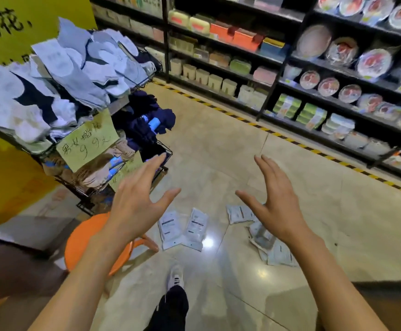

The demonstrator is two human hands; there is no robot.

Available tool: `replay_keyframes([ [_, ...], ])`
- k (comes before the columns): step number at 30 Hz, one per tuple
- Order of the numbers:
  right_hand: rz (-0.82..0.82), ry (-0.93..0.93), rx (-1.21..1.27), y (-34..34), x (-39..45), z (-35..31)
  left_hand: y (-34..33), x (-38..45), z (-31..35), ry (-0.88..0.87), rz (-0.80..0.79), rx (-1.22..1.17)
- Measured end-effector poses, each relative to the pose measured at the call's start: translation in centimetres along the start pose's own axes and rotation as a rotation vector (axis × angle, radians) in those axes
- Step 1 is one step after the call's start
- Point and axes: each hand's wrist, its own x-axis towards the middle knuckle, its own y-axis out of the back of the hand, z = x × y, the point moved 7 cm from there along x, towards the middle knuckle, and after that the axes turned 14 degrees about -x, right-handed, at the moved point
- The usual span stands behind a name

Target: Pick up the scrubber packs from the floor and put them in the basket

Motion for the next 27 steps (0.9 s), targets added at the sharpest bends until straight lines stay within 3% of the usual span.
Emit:
replay_keyframes([
  [6, -0.011, 0.023, -0.012, -5.9, 7.5, 1.8, -3.7, 7.4, -6.7, 0.028, 0.003, 0.006],
  [12, -0.08, 0.07, -0.027, -17.4, 11.1, 4.8, -9.8, 10.3, -16.1, 0.038, -0.026, 0.12],
  [20, -0.127, 0.143, 0.011, -40.3, 11.6, 11.7, -24.7, 9.5, -33.1, 0.069, -0.031, -0.022],
  [27, -0.108, 0.33, -0.011, -59.9, 10.8, 16.1, -35.8, 8.4, -47.8, -0.113, 0.009, -0.016],
])
